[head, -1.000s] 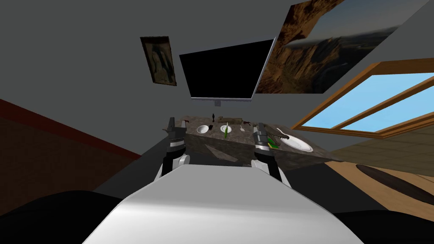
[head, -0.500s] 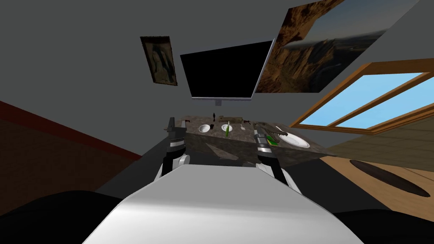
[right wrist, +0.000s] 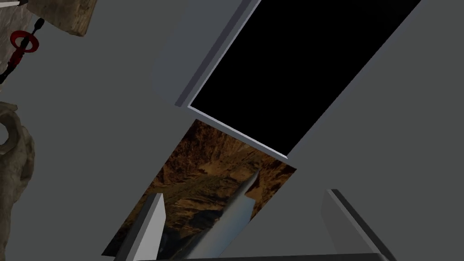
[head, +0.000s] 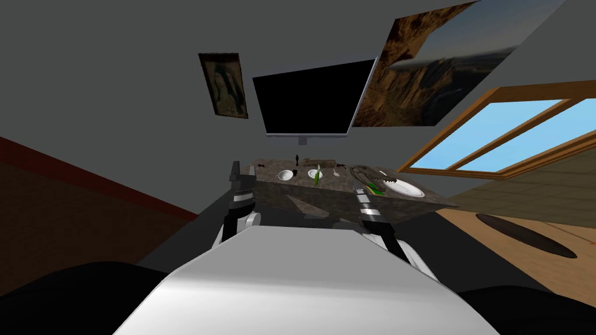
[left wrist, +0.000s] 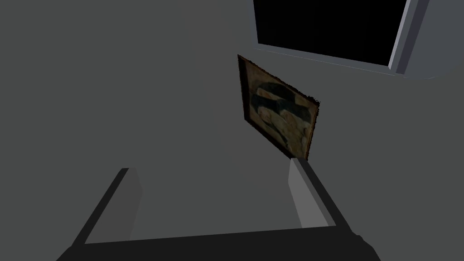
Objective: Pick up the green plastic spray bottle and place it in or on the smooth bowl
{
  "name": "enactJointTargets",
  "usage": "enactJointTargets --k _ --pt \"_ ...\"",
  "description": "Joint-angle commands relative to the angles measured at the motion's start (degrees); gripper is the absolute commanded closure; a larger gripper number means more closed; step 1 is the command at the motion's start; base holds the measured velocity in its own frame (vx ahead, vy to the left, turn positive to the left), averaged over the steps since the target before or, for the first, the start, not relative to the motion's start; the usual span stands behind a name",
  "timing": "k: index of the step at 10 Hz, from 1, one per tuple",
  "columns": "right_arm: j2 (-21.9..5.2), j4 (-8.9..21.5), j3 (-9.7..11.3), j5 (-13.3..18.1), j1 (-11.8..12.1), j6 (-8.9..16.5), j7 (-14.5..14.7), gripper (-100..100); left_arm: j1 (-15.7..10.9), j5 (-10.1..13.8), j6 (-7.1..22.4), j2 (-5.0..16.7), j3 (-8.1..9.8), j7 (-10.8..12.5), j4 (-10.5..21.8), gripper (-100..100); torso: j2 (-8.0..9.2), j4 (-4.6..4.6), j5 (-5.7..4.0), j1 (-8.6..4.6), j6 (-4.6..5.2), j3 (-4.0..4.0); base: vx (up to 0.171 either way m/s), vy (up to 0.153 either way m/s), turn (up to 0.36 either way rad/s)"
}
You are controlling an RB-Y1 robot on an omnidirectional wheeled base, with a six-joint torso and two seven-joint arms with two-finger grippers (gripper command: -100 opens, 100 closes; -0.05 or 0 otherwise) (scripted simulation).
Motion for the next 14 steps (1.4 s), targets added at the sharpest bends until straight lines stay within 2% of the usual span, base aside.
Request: enactJointTargets --k 1,6,7,10,11,13,14 --pt "-1.84 1.54 -1.23 0.89 0.68 1.34 0.57 -100 0.00 0.00 0.00 0.00 0.00 0.00 0.00 0 0.00 0.00 0.00 0.00 0.00 0.00 -0.037 0.164 -0.018" --pt "-8.71 4.91 -3.97 4.26 4.35 6.25 4.35 -100 0.01 0.00 0.00 0.00 0.00 0.00 0.00 0 -0.36 -0.07 -0.01 -0.12 -0.02 -0.20 0.028 0.172 0.044" --pt "-10.40 5.67 -4.38 5.18 4.98 7.49 5.51 -100 0.01 0.00 0.00 0.00 0.00 0.00 0.00 0 -0.46 -0.09 0.00 -0.02 -0.03 -0.26 0.134 0.194 0.101" --pt "-13.15 6.97 -5.00 6.90 5.85 9.62 7.52 -100 0.02 0.00 0.00 0.01 0.01 0.00 -0.01 0 -0.66 -0.15 -0.02 -0.20 -0.03 -0.38 0.113 0.133 0.063" --pt "-15.06 7.94 -5.41 8.26 6.38 11.20 9.00 -100 0.02 0.00 0.00 0.01 0.01 0.00 -0.01 0 -0.61 -0.13 -0.04 -0.26 -0.03 -0.35 0.153 0.142 0.121" --pt "-16.89 8.96 -5.81 9.71 6.84 12.85 10.52 -100 0.02 0.00 -0.01 0.01 0.01 0.00 -0.01 0 -0.86 -0.19 -0.03 -0.21 -0.03 -0.50 0.163 0.126 0.075" --pt "-18.44 9.97 -6.18 11.18 7.23 14.47 12.00 -100 0.02 0.00 -0.01 0.01 0.01 0.00 -0.01 0 -0.81 -0.18 -0.04 -0.24 -0.03 -0.47 0.157 0.128 0.123"
